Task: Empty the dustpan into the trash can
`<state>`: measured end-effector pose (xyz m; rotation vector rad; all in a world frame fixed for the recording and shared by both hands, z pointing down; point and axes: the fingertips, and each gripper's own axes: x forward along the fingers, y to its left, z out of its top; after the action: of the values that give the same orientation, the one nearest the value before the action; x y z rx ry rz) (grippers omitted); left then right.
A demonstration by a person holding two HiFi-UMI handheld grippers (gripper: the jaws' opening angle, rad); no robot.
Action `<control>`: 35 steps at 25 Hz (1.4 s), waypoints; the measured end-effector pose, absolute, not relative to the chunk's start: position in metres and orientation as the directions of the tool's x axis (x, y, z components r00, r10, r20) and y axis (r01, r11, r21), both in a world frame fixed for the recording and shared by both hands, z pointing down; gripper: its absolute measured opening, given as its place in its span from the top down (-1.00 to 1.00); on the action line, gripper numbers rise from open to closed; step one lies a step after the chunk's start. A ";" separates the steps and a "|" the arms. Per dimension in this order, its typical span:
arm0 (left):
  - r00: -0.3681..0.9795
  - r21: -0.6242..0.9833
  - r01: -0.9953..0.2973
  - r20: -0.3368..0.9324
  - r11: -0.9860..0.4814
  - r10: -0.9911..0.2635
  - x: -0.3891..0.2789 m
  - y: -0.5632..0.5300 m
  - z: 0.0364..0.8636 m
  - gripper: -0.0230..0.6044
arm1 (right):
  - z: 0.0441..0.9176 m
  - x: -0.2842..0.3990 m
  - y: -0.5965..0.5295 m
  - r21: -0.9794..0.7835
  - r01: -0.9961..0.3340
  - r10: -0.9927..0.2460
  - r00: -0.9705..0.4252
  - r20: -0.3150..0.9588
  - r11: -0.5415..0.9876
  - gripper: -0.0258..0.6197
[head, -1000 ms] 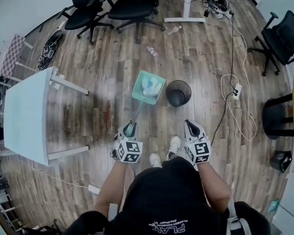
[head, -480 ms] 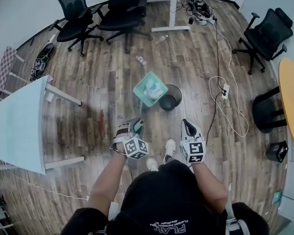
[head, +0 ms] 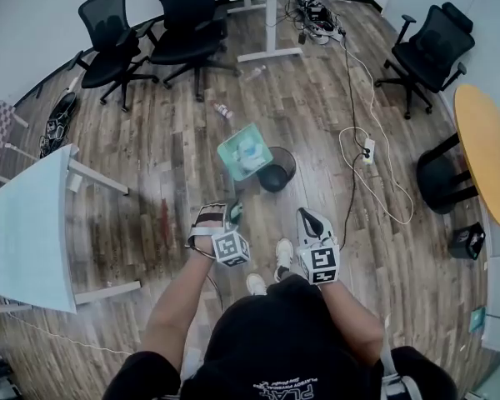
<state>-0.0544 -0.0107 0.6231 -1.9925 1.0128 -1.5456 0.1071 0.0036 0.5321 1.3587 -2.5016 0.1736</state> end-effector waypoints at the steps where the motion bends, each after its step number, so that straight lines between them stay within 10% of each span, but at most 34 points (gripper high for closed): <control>1: 0.119 -0.712 -0.260 0.646 -0.652 -0.754 -0.054 -0.010 0.625 0.59 | 0.532 0.106 0.007 0.031 -0.837 -0.802 -0.513 0.305 0.547 0.87; 22: 0.134 -0.646 0.401 0.743 -0.650 -0.656 -0.007 0.024 0.683 0.61 | 0.512 0.107 0.026 -0.007 -0.832 -0.804 -0.538 0.251 0.555 0.87; 35: 0.087 -0.507 0.599 0.810 -0.619 -0.580 0.022 0.054 0.721 0.57 | 0.512 0.121 0.022 -0.027 -0.840 -0.810 -0.531 0.249 0.542 0.87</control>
<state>0.0221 0.0538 0.7210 -1.4789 -0.0206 -1.6807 0.1208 0.0215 0.5119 1.3955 -2.5714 0.2116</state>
